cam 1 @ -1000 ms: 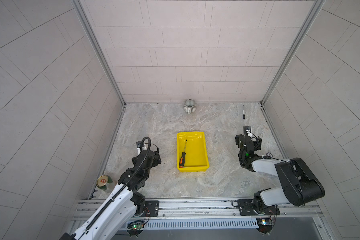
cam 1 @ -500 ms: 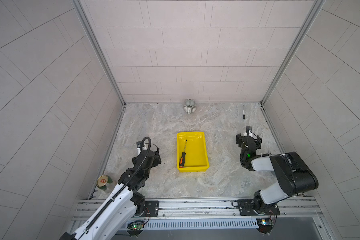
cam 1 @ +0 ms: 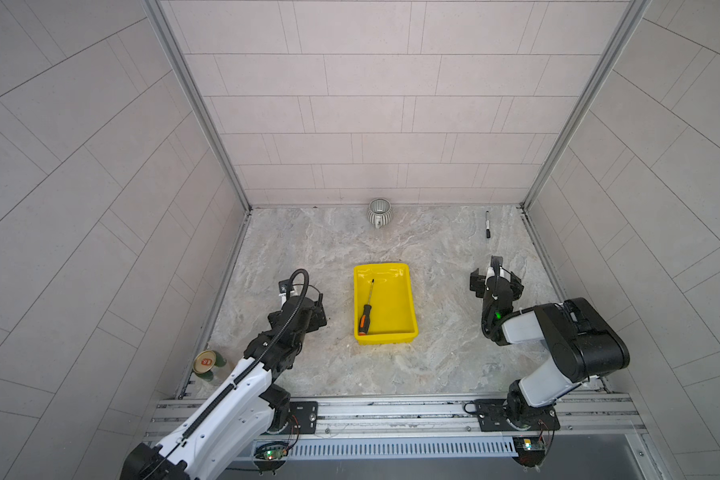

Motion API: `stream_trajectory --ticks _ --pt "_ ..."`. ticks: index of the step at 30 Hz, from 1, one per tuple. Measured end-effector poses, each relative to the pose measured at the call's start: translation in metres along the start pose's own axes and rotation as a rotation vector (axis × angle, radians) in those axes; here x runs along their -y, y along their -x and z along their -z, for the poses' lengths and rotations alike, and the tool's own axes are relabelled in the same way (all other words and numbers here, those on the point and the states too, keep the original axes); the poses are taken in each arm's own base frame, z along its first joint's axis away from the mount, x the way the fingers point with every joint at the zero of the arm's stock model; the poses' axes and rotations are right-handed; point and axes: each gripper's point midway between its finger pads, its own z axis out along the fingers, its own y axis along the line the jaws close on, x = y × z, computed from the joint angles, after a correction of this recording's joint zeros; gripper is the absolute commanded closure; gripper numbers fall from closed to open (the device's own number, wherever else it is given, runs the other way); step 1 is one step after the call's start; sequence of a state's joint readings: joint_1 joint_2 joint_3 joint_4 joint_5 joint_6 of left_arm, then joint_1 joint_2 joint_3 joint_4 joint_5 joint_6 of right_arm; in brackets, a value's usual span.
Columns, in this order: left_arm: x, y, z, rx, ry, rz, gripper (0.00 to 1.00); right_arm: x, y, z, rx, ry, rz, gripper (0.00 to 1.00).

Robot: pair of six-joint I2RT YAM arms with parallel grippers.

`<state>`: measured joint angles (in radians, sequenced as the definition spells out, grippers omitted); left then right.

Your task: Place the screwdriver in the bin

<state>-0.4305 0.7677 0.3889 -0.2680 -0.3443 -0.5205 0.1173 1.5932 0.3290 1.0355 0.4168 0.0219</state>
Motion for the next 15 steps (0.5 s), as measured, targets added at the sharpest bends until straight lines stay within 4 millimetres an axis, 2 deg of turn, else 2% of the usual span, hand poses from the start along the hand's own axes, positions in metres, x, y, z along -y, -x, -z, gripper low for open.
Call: stream_trajectory --ticks 2,4,7,9,12,13,15 --pt "0.001 0.01 0.001 0.024 0.013 -0.014 0.0 -0.001 0.0 0.0 0.0 0.004 0.0 0.0" --pt "0.005 0.031 0.004 0.067 0.023 -0.038 0.0 -0.001 0.0 0.0 0.0 0.007 0.0 0.0" --pt "0.015 0.076 0.012 0.191 0.04 -0.084 0.0 -0.002 0.0 0.0 0.001 0.009 0.0 0.0" --pt "0.013 0.1 0.013 0.285 0.095 -0.109 0.0 -0.002 0.0 0.0 0.001 0.01 0.0 0.01" --pt "0.005 0.11 -0.001 0.361 0.201 -0.174 0.0 -0.002 0.0 0.0 0.001 0.01 0.0 0.01" --pt "0.001 0.106 -0.009 0.366 0.237 -0.206 0.0 -0.002 0.0 0.0 0.001 0.01 0.0 0.0" --pt "-0.008 0.087 -0.032 0.324 0.315 -0.302 0.0 -0.002 0.0 0.0 0.001 0.01 0.0 0.0"
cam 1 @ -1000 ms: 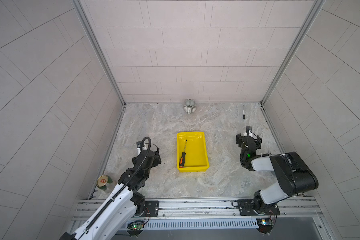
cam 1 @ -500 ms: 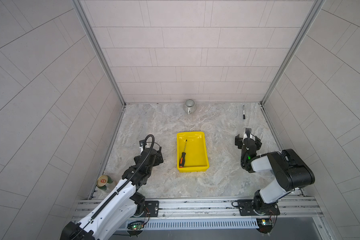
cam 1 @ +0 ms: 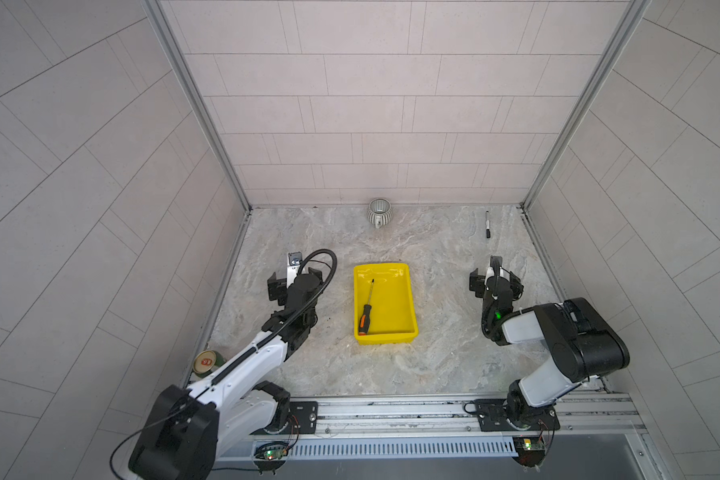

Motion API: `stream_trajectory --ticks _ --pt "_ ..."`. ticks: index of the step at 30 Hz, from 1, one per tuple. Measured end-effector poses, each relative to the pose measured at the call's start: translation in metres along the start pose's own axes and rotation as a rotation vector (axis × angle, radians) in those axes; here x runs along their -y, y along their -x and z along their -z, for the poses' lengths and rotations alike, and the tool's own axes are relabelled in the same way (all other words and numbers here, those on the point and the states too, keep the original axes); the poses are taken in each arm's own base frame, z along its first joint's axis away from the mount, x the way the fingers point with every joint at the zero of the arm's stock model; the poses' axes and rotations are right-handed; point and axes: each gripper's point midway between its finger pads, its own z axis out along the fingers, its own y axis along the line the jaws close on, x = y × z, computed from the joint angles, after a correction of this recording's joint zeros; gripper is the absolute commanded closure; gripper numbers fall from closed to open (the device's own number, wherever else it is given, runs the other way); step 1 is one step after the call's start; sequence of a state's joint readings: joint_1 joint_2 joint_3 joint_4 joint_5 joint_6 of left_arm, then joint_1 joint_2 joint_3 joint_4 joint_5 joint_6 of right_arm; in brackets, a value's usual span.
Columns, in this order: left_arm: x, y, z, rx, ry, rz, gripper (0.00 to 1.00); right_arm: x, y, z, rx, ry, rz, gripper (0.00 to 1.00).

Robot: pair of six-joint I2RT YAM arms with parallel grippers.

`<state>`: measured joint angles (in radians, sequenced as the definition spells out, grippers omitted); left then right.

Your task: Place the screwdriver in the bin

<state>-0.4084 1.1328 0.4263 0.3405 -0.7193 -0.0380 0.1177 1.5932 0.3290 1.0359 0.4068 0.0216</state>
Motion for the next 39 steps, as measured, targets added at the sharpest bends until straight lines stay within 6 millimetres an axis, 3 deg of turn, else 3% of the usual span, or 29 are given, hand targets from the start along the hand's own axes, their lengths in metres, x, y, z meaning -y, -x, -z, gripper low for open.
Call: stream_trajectory --ticks 3,5,19,25,31,36,39 --pt "0.002 -0.032 -0.016 -0.063 0.044 -0.113 0.0 0.0 0.0 0.0 0.0 0.0 0.0 0.0" --pt "0.002 -0.037 -0.022 -0.065 0.063 -0.122 0.0 0.0 0.0 0.0 0.0 0.0 0.0 0.0" --pt "-0.02 -0.031 -0.057 0.001 0.084 0.027 0.0 0.0 0.0 0.0 0.0 0.0 0.001 0.0" --pt "-0.011 -0.041 -0.068 0.012 0.071 0.034 0.0 0.0 0.0 0.0 0.0 0.0 0.002 0.0" --pt "-0.016 -0.035 -0.07 0.043 0.069 0.091 0.0 0.0 0.0 0.0 0.0 0.0 0.003 0.0" --pt "-0.018 -0.051 -0.08 0.002 0.069 0.097 0.0 0.0 0.0 0.0 0.0 0.001 0.003 0.01" --pt "-0.016 -0.05 -0.08 0.006 0.059 0.103 0.0 0.0 0.0 0.0 0.0 0.002 0.003 0.0"
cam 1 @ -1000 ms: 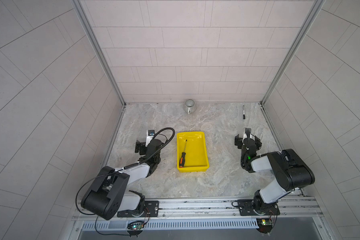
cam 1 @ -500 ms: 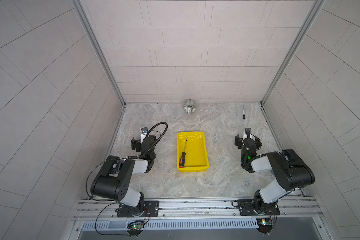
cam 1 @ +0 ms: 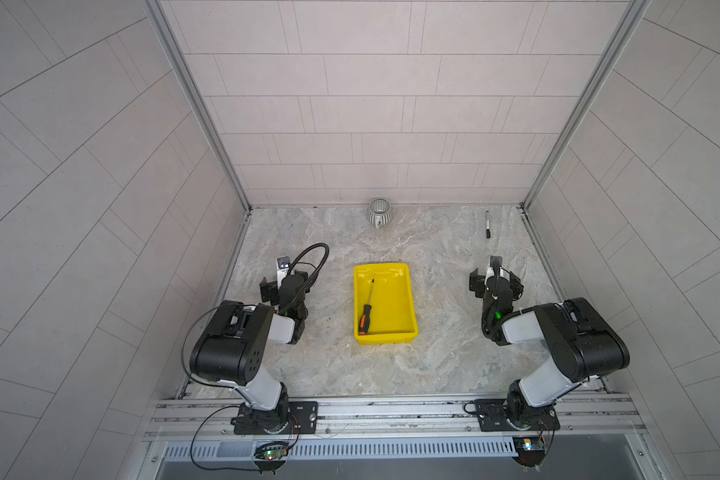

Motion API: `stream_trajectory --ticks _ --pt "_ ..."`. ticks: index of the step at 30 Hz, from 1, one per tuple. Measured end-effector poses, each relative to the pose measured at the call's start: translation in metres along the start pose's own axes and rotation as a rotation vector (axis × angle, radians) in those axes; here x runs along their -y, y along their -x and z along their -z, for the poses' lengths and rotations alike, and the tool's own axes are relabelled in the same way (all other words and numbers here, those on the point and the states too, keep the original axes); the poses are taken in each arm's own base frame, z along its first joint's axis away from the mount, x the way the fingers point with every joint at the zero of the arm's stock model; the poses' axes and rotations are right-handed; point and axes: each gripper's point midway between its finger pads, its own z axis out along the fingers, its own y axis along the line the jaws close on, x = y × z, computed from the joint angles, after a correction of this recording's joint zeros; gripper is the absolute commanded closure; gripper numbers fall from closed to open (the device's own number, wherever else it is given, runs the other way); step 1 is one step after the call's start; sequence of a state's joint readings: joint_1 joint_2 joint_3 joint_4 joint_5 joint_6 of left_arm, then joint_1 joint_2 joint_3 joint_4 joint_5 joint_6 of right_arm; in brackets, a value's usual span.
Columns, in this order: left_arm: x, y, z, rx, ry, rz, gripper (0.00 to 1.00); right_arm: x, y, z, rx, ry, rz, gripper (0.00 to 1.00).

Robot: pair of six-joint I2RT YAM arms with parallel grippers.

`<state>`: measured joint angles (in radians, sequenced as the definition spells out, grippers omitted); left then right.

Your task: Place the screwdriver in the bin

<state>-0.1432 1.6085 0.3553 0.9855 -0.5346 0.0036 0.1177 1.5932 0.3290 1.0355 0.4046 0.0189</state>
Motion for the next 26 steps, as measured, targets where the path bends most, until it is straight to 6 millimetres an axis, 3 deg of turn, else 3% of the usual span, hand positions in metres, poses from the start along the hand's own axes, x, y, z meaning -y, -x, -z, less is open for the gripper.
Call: stream_trajectory --ticks 26 --pt "0.0025 0.0011 0.0 0.004 -0.015 0.007 0.0 -0.0012 0.0001 -0.0016 -0.003 0.014 -0.001 0.01"
